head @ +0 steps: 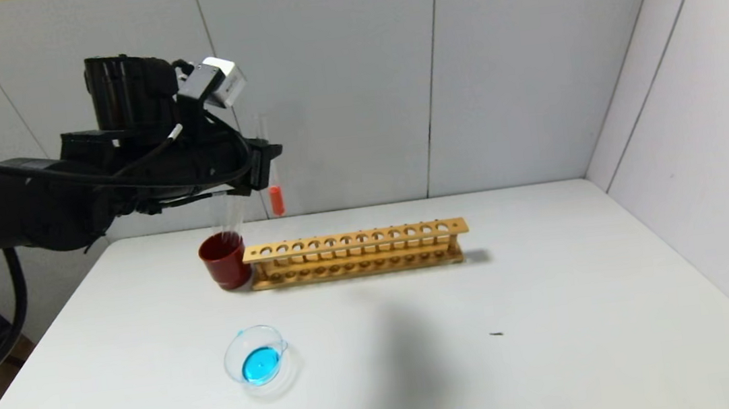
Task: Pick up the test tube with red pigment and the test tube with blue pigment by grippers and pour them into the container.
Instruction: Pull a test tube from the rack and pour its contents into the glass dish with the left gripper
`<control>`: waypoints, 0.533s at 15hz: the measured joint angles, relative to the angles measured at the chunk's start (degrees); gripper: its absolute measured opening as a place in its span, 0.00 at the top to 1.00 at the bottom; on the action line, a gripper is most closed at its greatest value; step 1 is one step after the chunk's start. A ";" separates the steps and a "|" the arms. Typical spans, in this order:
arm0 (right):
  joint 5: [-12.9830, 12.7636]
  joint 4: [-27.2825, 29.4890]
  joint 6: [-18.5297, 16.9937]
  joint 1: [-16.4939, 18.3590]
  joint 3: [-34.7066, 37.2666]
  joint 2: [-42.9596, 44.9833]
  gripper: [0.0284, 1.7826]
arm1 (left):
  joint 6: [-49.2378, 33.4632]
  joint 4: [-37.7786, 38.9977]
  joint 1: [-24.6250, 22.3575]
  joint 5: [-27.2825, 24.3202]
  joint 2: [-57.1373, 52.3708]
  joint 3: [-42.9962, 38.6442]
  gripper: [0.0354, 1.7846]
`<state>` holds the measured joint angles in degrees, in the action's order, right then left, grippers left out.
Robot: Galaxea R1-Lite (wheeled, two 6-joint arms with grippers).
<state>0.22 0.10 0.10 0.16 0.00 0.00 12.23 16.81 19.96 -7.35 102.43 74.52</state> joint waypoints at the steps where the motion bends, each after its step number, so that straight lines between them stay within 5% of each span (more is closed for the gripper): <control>1: 0.02 0.00 0.00 0.02 0.00 0.00 0.02 | 2.24 0.05 -0.22 1.32 -1.74 -2.44 0.84; 5: 0.00 0.00 0.01 0.02 0.00 0.00 0.02 | 8.85 1.76 -1.35 3.17 -9.20 -15.40 0.84; 8: 0.02 0.00 -0.02 0.02 0.00 0.00 0.02 | 11.06 10.95 -4.89 2.56 -12.02 -24.05 0.84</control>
<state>0.24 0.10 0.07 0.18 0.00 0.00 23.28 27.76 15.07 -4.79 90.41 50.47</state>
